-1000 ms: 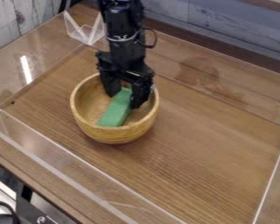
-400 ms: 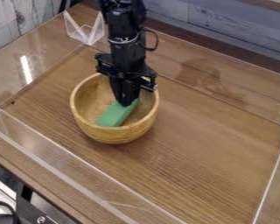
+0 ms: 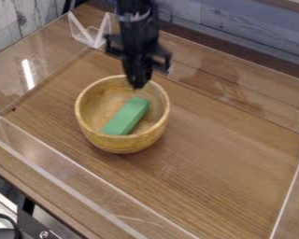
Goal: Remove the green block from the brown bowl and put it on the table
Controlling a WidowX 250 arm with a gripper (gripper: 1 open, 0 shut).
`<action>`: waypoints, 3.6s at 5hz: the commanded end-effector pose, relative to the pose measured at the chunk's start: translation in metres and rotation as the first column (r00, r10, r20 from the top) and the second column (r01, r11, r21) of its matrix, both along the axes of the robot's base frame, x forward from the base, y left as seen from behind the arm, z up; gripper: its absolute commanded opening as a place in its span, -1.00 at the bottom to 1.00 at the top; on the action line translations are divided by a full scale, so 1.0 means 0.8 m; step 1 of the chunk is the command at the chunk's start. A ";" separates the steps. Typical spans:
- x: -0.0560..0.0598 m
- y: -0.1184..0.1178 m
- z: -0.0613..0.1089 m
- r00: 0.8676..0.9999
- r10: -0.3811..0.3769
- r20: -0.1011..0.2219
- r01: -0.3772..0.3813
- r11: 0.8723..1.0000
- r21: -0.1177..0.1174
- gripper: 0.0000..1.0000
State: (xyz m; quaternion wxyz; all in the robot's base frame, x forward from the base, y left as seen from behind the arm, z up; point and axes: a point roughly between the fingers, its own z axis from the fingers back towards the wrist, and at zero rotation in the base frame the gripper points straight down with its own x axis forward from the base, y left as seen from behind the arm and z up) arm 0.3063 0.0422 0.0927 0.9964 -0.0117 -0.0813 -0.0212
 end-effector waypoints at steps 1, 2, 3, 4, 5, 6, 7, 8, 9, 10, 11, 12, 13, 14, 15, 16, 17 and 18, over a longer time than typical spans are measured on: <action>0.007 -0.029 0.044 0.993 -0.060 0.101 0.059 0.998 0.013 -1.00; -0.007 -0.044 0.028 0.991 -0.106 0.086 0.105 0.994 0.013 1.00; -0.019 -0.051 0.006 0.989 -0.136 0.063 0.136 0.991 0.017 1.00; -0.027 -0.058 -0.008 0.993 -0.105 0.044 0.104 0.994 0.025 1.00; -0.033 -0.061 -0.021 0.997 -0.069 0.028 0.068 0.997 0.029 1.00; -0.035 -0.053 -0.014 1.000 -0.026 0.016 0.026 0.999 0.034 1.00; -0.036 -0.047 -0.007 1.000 0.015 0.005 -0.015 0.999 0.037 -1.00; -0.031 -0.040 -0.004 1.000 0.012 0.006 -0.012 0.999 0.038 -1.00; -0.023 -0.039 0.013 1.000 0.010 0.022 -0.011 0.999 0.038 -1.00; -0.027 -0.047 0.019 0.989 0.145 0.035 -0.146 0.989 0.037 -1.00; -0.035 -0.052 0.012 0.964 0.263 0.028 -0.264 0.964 0.038 1.00; -0.042 -0.041 0.010 0.972 0.232 0.023 -0.233 0.972 0.042 1.00; -0.046 -0.029 0.008 0.976 0.218 0.020 -0.219 0.975 0.044 -1.00; -0.040 -0.024 0.007 0.951 0.310 0.016 -0.310 0.950 0.046 -1.00; -0.031 -0.026 0.023 0.924 0.382 0.036 -0.383 0.923 0.039 -1.00; -0.023 -0.051 0.030 0.956 0.292 0.043 -0.293 0.956 0.033 -1.00; -0.025 -0.038 0.001 0.949 0.314 0.027 -0.315 0.948 0.045 1.00; -0.035 -0.010 -0.033 0.938 0.347 0.021 -0.348 0.936 0.053 1.00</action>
